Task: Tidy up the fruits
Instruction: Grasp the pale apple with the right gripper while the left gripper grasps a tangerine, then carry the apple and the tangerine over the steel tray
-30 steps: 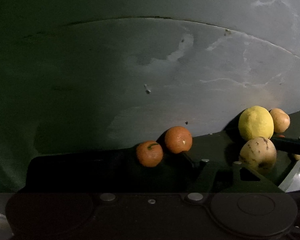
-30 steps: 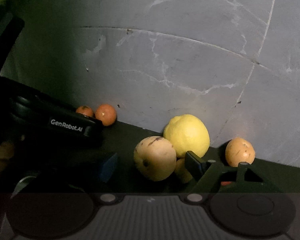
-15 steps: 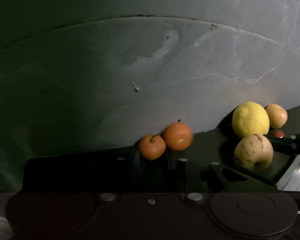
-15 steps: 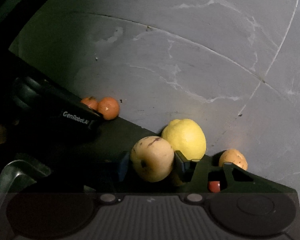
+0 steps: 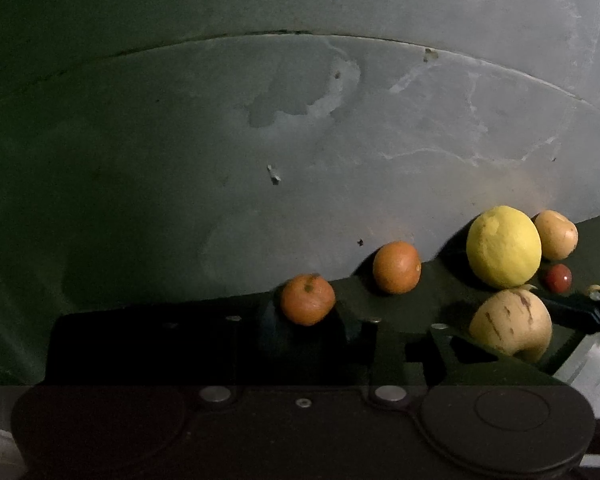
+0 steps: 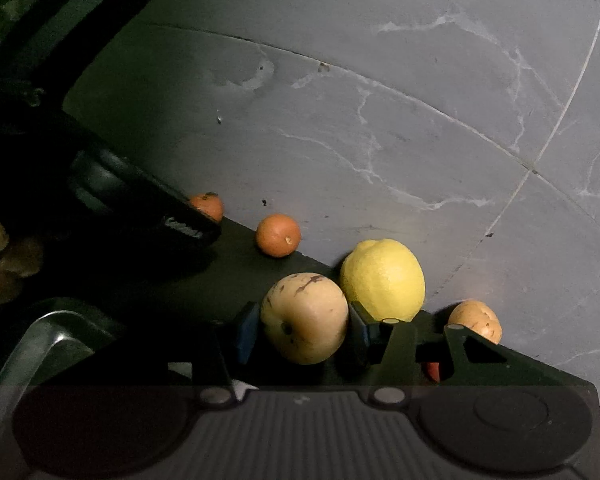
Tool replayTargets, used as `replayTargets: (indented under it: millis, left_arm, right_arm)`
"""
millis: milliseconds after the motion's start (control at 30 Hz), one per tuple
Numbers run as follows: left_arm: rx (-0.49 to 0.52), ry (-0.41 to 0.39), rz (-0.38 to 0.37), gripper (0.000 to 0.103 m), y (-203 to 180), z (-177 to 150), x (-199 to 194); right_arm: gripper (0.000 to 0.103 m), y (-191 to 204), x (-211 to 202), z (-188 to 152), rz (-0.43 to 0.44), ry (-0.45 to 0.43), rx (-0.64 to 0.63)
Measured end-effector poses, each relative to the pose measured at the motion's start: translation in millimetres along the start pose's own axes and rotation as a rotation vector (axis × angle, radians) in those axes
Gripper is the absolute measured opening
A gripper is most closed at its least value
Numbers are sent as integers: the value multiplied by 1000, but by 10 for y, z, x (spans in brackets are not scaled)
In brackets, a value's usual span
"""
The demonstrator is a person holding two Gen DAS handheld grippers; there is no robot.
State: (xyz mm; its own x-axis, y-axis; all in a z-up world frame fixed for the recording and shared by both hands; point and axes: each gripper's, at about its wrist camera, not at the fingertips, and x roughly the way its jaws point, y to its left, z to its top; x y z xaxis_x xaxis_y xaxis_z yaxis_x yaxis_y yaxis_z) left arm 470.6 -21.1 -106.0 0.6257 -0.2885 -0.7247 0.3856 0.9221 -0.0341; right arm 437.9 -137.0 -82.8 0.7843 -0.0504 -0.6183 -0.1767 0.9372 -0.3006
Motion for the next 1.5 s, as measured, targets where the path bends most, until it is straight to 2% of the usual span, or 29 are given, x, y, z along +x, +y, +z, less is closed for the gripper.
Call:
replayTargets:
  millis: [133, 267, 433, 700, 1167, 1500]
  left_arm:
    - [7, -3, 8, 41, -35, -13, -1]
    - [6, -5, 3, 31, -51, -15, -24]
    - [-4, 1, 0, 30, -45, -31, -47]
    - [-16, -2, -9, 30, -121, -157, -309]
    - [0, -25, -32, 30, -188, -351, -809]
    - [12, -8, -65, 30, -408, -704, -1093]
  right_arm:
    - [52, 10, -15, -12, -2, 8, -6]
    - [52, 18, 21, 0, 0, 10, -5]
    - [52, 39, 50, 5, 2, 7, -6]
    - [52, 52, -21, -57, 5, -15, 4]
    - [52, 105, -508, -176, 19, -66, 21]
    - [52, 31, -900, -434, 17, -87, 47]
